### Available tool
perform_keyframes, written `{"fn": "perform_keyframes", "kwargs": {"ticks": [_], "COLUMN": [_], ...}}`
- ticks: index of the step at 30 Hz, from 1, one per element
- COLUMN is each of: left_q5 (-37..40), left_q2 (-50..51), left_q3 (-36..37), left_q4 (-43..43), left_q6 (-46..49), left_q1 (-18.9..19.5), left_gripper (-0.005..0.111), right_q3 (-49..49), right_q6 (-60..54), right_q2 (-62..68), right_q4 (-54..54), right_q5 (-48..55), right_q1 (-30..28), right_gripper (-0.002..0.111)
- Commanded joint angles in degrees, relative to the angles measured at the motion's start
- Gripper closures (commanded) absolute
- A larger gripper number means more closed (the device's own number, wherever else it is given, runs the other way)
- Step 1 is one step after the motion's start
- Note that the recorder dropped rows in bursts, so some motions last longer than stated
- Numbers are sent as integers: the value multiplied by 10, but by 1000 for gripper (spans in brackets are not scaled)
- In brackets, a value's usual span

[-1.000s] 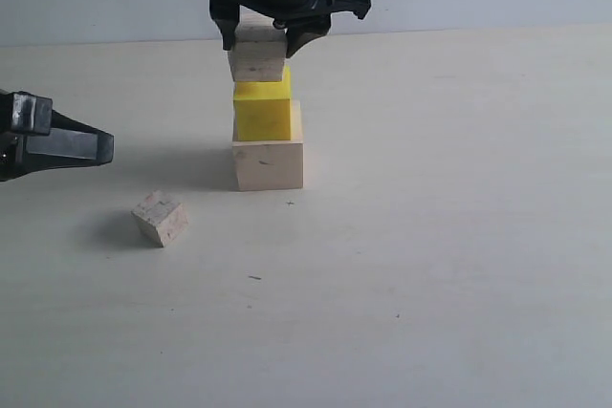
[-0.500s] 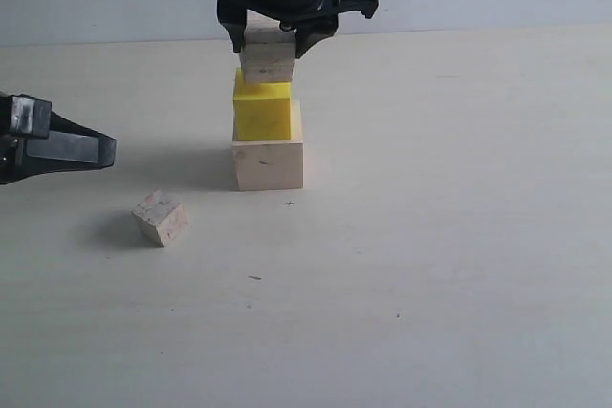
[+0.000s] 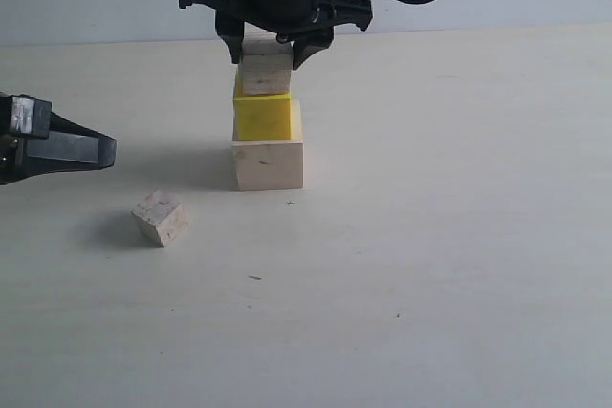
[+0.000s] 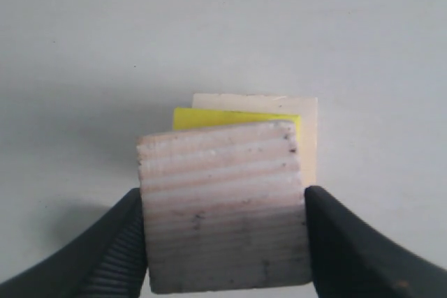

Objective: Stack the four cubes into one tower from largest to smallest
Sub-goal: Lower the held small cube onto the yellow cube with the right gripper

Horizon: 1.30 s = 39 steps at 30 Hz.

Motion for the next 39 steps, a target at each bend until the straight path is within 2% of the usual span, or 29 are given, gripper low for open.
{"fn": "perform_keyframes", "kwargs": {"ticks": [1, 25, 29, 36, 39], "left_q5": [2, 2, 5, 5, 7], "left_q2": [-7, -7, -7, -7, -7], "left_q3": [2, 2, 2, 2, 2], "left_q4": [-7, -5, -5, -5, -5], "left_q6": [-1, 0, 0, 0, 0], "left_q1": [-3, -3, -3, -3, -3], "left_gripper": [107, 107, 107, 107, 107], "right_q3": [-3, -3, -3, -3, -3], "right_q6": [0, 0, 0, 12, 13], "right_q2": [0, 0, 0, 0, 0], "right_q4": [2, 2, 2, 2, 2], "right_q5": [-12, 4, 4, -5, -10], "right_q1": [1, 1, 1, 1, 1], "right_gripper": [108, 106, 94, 61, 52]}}
